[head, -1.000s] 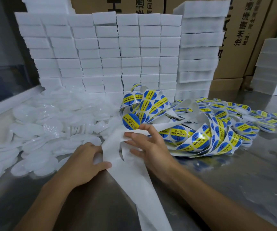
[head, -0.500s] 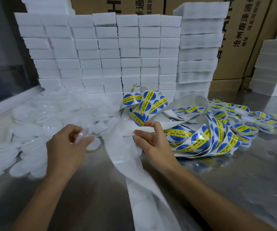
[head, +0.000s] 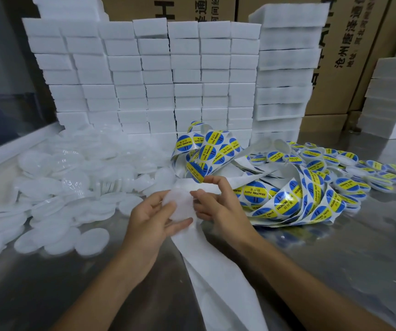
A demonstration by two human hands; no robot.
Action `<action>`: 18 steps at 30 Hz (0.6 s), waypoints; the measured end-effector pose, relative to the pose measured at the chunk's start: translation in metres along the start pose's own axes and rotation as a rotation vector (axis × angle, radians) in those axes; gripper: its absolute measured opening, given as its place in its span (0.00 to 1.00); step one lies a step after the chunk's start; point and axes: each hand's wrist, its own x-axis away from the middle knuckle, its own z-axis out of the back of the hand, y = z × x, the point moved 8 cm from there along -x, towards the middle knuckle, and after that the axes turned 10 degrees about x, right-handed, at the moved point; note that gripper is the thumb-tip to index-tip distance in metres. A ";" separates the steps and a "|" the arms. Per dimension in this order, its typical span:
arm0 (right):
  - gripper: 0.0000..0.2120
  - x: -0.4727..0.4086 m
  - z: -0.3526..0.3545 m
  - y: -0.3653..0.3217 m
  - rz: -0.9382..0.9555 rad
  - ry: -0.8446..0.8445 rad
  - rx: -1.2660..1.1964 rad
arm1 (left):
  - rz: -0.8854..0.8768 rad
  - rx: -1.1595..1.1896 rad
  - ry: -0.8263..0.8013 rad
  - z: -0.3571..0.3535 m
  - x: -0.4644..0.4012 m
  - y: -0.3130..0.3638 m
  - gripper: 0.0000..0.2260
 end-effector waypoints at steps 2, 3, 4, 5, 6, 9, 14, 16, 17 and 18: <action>0.10 0.003 0.006 -0.005 0.028 0.061 0.109 | 0.033 0.036 0.010 0.005 -0.003 -0.005 0.09; 0.11 0.005 0.010 -0.010 0.066 0.108 0.198 | 0.043 0.055 0.012 0.006 -0.004 -0.006 0.09; 0.11 0.007 0.014 -0.017 0.112 0.156 0.279 | 0.054 0.081 0.017 0.008 -0.005 -0.007 0.09; 0.10 0.008 0.018 -0.024 0.162 0.206 0.337 | 0.069 0.114 0.024 0.008 -0.005 -0.009 0.09; 0.09 0.010 0.022 -0.031 0.209 0.259 0.380 | 0.089 0.152 0.033 0.009 -0.006 -0.010 0.09; 0.04 0.011 0.032 -0.044 0.267 0.376 0.428 | 0.140 0.254 0.059 0.011 -0.008 -0.013 0.11; 0.02 0.005 0.036 -0.036 0.050 0.277 0.060 | 0.135 0.276 -0.043 0.007 -0.010 -0.007 0.11; 0.04 0.005 0.030 -0.031 -0.032 0.186 0.011 | 0.111 0.290 -0.040 0.010 -0.011 -0.006 0.12; 0.05 0.005 0.026 -0.029 -0.066 0.149 0.003 | 0.105 0.299 -0.033 0.011 -0.011 -0.006 0.12; 0.06 0.006 0.023 -0.026 -0.093 0.126 -0.006 | 0.102 0.299 -0.023 0.013 -0.011 -0.007 0.11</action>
